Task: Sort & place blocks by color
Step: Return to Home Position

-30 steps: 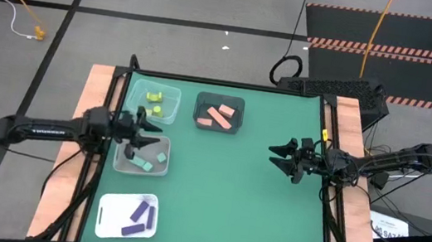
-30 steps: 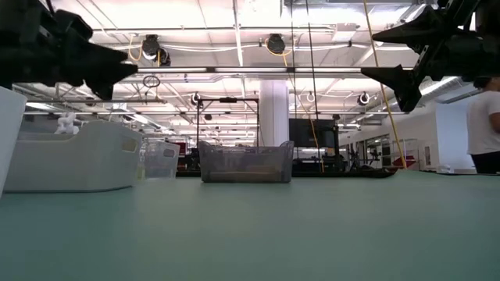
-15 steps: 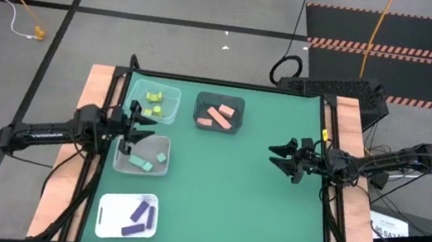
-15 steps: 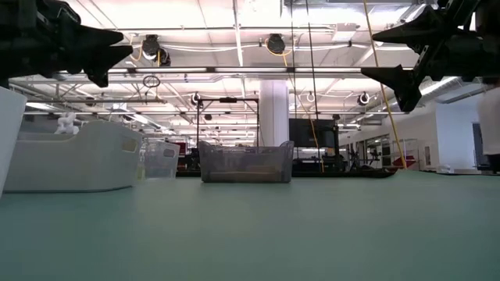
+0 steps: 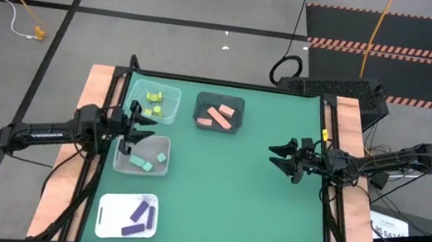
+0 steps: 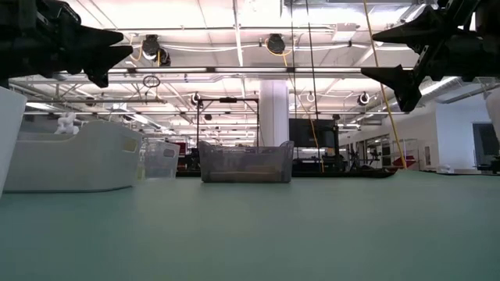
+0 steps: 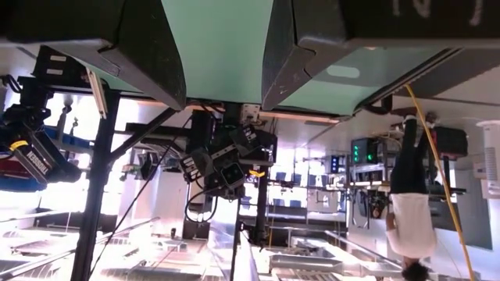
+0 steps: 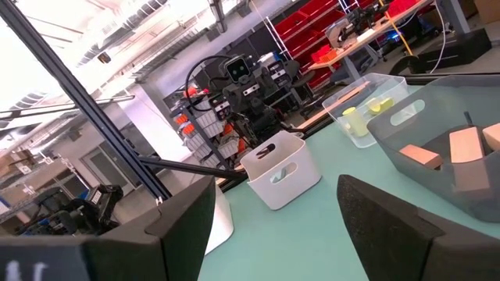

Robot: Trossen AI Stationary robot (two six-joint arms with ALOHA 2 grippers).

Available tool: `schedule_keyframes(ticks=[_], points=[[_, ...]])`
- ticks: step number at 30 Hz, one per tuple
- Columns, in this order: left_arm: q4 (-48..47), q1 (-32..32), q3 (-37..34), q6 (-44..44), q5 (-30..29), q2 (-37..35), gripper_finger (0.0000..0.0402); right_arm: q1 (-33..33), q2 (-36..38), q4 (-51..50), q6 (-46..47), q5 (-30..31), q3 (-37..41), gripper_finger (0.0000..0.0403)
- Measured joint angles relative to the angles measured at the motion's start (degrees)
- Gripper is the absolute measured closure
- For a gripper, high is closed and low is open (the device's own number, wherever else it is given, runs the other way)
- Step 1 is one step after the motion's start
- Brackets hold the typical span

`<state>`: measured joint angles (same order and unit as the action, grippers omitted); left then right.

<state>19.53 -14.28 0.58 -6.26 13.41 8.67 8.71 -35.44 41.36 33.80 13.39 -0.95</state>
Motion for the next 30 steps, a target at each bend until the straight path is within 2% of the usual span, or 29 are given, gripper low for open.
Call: schedule_keyframes(ticks=[10, 14, 23, 27, 30], points=[[0.0, 0.0, 0.0, 0.0, 0.0, 0.0, 0.0231, 0.0, 0.0, 0.0, -0.1, 0.0, 0.0, 0.0145], [0.0, 0.0, 0.0, 0.0, 0.0, 0.0, 0.0231, 0.0, 0.0, 0.0, -4.0, 0.0, 0.0, 0.0145], [0.0, 0.0, 0.0, 0.0, 0.0, 0.0, 0.0231, -0.1, 0.6, 3.4, -35.1, 0.0, 0.0, 0.0145], [0.0, 0.0, 0.0, 0.0, 0.0, 0.0, 0.0231, -1.4, 3.3, 4.1, -51.1, 0.0, 0.0, 0.0145], [0.0, 0.0, 0.0, 0.0, 0.0, 0.0, 0.0231, -3.3, 6.1, 4.1, -58.8, 0.1, 0.0, 0.0145]])
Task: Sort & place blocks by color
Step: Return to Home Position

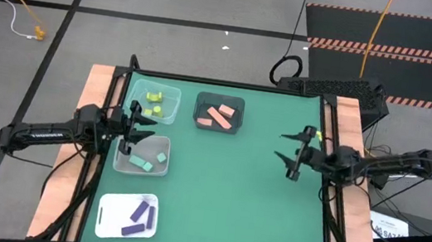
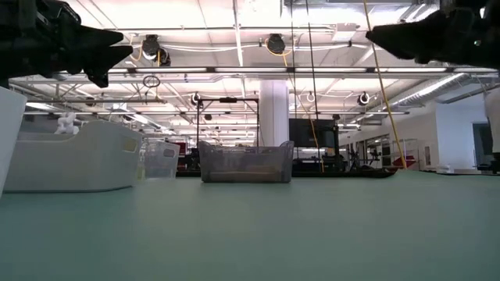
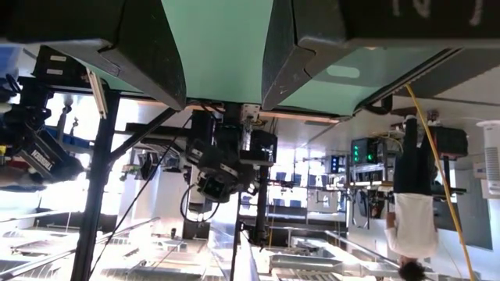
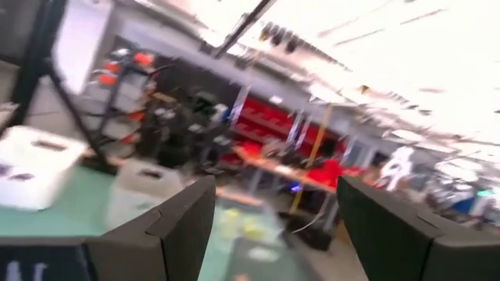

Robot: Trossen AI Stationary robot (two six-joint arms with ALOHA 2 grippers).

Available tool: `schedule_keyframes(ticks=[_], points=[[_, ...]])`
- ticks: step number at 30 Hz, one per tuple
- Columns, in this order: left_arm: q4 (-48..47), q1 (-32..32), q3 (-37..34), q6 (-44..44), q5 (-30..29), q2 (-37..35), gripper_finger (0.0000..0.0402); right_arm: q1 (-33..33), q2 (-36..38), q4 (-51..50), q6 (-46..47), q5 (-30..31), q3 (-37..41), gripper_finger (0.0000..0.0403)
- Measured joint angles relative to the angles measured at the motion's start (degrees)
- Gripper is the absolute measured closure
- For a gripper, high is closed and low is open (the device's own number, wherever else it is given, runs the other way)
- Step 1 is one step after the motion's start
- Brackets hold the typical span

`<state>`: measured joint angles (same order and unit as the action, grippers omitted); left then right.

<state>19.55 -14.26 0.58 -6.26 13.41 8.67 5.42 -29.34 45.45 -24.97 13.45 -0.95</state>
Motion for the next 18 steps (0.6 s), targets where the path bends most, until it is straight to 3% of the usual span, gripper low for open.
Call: schedule_keyframes(ticks=[9, 18], points=[[0.0, 0.0, 0.0, 0.0, 0.0, 0.0, 0.0231, -7.4, 6.2, 0.3, 3.8, 0.0, 0.0, 0.0145], [0.0, 0.0, 0.0, 0.0, 0.0, 0.0, 0.0231, -8.6, 6.3, -0.1, 13.9, 0.0, 0.0, 0.0145]])
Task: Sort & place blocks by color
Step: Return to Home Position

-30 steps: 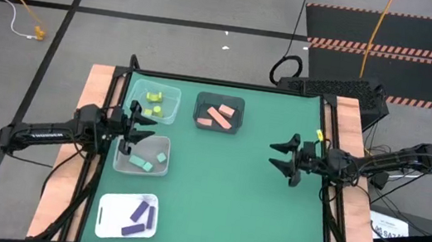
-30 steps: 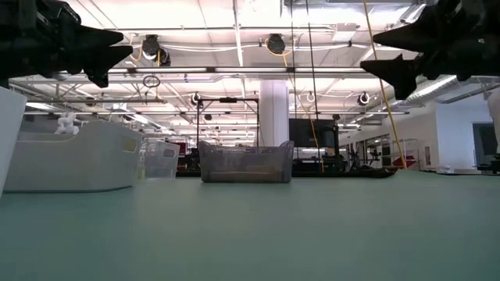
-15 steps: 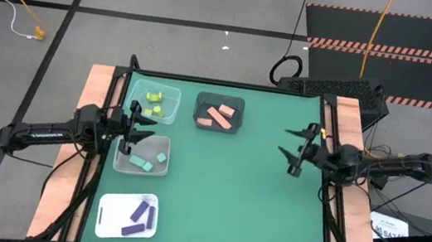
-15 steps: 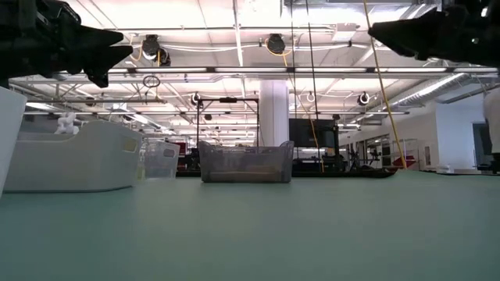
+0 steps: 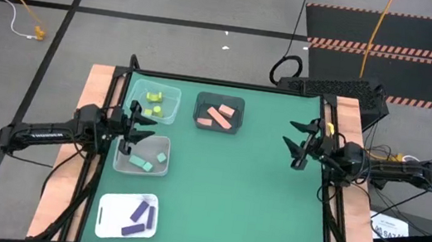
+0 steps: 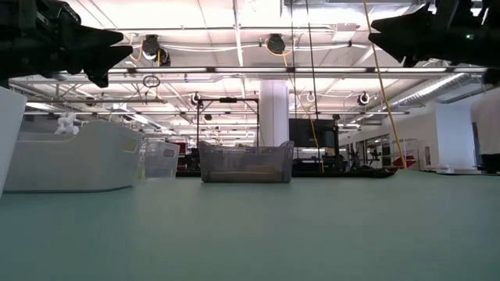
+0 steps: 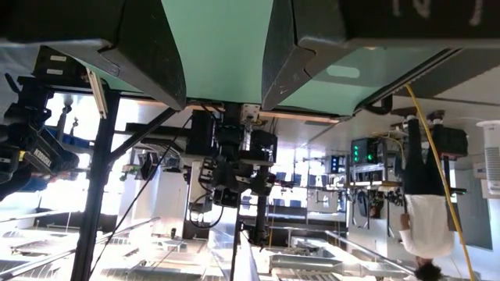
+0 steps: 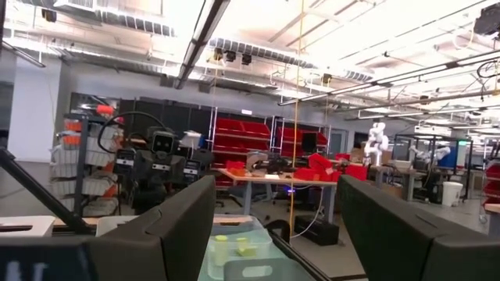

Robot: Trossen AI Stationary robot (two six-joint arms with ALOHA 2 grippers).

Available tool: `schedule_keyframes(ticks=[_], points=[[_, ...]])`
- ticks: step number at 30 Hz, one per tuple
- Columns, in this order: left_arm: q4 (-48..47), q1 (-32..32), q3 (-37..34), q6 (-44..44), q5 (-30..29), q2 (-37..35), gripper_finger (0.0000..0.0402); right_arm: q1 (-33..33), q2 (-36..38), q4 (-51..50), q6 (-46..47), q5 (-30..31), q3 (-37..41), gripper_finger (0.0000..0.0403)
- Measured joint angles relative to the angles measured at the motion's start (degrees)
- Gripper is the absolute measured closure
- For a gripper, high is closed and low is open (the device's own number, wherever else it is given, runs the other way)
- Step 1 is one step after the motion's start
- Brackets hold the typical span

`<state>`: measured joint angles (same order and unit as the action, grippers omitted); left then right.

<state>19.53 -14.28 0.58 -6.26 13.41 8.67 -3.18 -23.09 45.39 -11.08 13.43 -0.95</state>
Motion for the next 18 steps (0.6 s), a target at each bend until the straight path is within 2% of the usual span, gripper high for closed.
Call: schedule_keyframes(ticks=[18], points=[[0.0, 0.0, 0.0, 0.0, 0.0, 0.0, 0.0231, 0.0, 0.0, 0.0, -0.5, 0.0, 0.0, 0.0145]])
